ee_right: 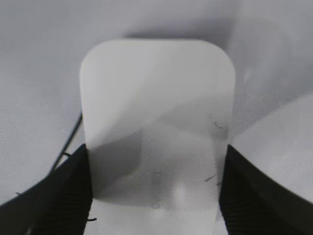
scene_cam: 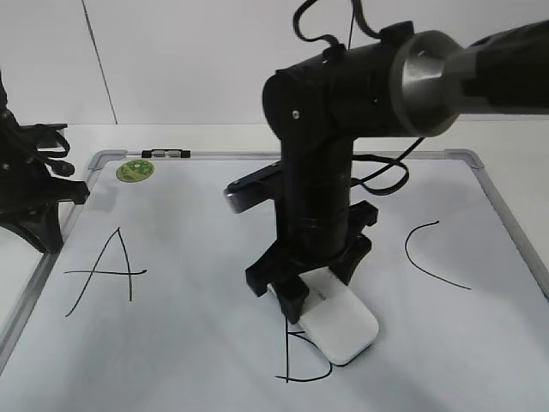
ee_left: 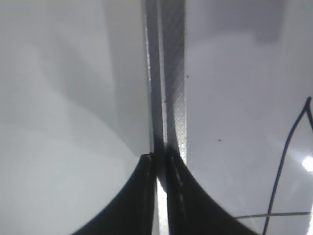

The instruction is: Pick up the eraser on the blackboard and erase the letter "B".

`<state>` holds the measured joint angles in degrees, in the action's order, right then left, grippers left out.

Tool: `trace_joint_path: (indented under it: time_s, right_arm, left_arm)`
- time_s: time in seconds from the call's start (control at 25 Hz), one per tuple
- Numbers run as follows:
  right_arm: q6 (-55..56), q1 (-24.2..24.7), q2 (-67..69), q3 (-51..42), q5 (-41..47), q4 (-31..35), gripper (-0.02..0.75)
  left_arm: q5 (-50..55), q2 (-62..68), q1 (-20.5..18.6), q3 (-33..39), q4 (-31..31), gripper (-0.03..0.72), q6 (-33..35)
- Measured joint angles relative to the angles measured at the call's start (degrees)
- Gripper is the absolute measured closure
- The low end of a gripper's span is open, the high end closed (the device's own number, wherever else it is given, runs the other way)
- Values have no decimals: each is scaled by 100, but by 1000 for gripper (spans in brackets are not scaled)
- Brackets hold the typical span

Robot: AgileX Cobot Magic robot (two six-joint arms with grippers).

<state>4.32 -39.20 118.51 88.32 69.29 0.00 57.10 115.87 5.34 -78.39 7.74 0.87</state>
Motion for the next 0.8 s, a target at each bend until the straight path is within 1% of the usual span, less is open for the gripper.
trace_joint_path:
  time_s: [0.12, 0.16, 0.4, 0.48, 0.6, 0.8]
  right_arm:
    - [-12, -377, 9, 8, -55, 0, 188]
    - [-47, -467, 9, 8, -65, 91, 188]
    - [-334, -1009, -53, -44, -162, 941, 188]
    - [-356, -1085, -53, -51, -174, 1090, 188]
    - [-357, -1085, -63, -80, -216, 1137, 188]
    - [-357, -1085, -76, -80, -246, 978, 188]
  left_arm:
    - [11, 0, 0, 0, 0, 667, 0]
    - [11, 0, 0, 0, 0, 667, 0]
    - [31, 0, 0, 0, 0, 667, 0]
    - [31, 0, 0, 0, 0, 667, 0]
    - [36, 0, 0, 0, 0, 667, 0]
    - [45, 0, 0, -9, 0, 667, 0]
